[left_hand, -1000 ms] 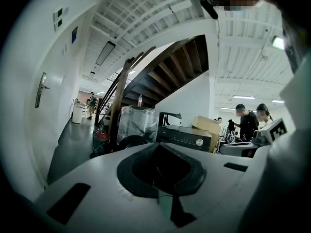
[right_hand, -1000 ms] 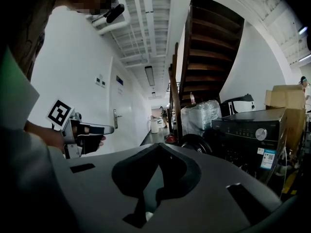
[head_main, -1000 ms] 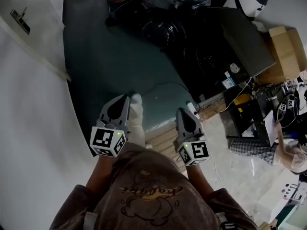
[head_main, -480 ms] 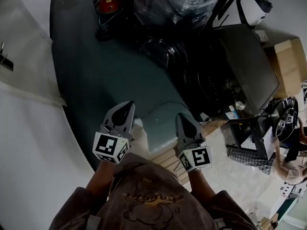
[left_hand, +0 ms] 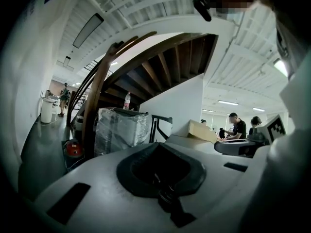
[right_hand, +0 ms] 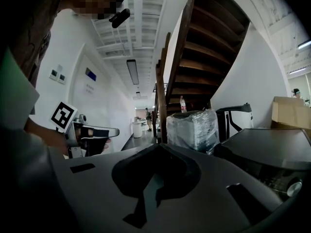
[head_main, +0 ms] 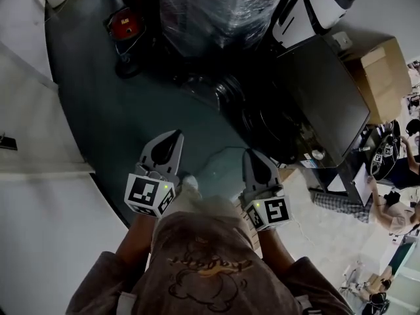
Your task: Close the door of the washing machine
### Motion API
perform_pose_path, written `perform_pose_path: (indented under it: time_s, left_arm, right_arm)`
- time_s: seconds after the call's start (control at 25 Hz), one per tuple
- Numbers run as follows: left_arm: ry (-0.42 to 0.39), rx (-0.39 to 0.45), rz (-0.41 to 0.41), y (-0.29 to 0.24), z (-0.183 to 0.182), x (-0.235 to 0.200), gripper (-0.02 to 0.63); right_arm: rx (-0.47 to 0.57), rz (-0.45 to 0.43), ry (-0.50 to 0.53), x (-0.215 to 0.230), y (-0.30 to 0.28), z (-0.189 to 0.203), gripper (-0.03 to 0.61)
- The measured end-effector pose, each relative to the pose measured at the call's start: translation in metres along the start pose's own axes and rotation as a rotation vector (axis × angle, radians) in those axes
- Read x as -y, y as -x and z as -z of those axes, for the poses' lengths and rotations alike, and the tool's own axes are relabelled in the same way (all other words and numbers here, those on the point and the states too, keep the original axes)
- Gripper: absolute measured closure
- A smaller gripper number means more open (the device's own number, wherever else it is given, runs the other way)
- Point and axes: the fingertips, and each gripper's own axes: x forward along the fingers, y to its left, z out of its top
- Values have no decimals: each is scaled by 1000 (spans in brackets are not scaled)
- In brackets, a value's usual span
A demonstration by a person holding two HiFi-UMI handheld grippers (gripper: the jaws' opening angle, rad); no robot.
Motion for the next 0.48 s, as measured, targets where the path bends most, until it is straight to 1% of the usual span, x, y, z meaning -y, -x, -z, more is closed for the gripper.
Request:
perform_pose_path:
  time_s: [0.08, 0.2, 0.28, 0.36, 0.48]
  left_arm:
    - [4, -2, 8, -8, -5, -3, 615]
    - [24, -24, 33, -21, -6, -5, 615]
    - [50, -29, 51, -31, -7, -2, 615]
    - [60, -29, 49, -41, -11, -1, 615]
    - [57, -34, 29, -53, -10, 2, 615]
  right_arm:
    - [1, 15, 0, 7, -6, -4, 583]
    - [42, 24, -3, 17, -18, -12, 583]
    - [11, 29, -9, 24, -23, -12, 583]
    - [-26, 21, -11, 30, -29, -12, 583]
    - [-28, -2, -14, 41, -35, -13, 583]
